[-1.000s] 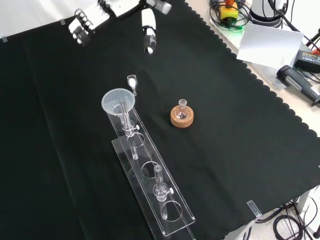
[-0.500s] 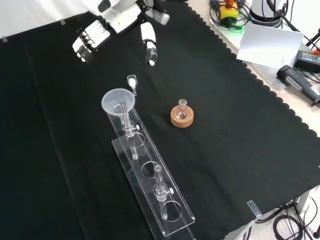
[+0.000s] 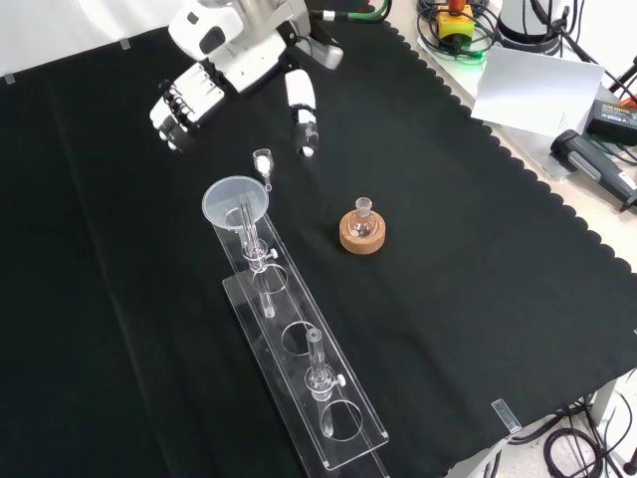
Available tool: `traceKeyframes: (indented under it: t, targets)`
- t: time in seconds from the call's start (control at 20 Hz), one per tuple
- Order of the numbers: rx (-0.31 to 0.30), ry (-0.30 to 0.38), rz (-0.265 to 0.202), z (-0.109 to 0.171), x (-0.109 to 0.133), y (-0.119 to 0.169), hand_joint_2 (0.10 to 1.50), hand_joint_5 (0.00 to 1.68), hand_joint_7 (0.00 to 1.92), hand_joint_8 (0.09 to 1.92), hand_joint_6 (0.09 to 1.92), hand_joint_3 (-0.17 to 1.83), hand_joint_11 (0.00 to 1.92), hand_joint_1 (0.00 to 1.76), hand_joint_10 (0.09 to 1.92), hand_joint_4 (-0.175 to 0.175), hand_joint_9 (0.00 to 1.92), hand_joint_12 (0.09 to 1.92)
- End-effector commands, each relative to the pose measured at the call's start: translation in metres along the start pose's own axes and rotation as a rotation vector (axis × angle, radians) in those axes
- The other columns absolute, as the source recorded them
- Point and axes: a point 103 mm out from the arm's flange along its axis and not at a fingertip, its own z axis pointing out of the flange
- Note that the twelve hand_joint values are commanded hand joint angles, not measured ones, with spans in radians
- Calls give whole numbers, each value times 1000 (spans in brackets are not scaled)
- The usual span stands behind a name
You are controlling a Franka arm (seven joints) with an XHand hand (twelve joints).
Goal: Pick up the funnel from the transparent funnel stand.
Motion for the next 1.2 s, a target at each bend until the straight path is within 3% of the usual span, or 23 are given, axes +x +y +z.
traceKeyframes:
  t: [0.05,0.45,1.05,1.2]
  targets:
    - [13,-18,-6,6,18,5,616,0,79,87,87,16,12,274,87,-95,7,87]
    - [66,-36,33,36,20,23,625,0,113,87,87,17,14,283,87,-91,46,87]
    - [93,-59,43,43,2,41,639,0,122,117,87,10,0,314,87,-86,56,173]
    - [102,-72,46,45,-3,43,643,0,95,204,87,5,0,324,213,-84,17,207]
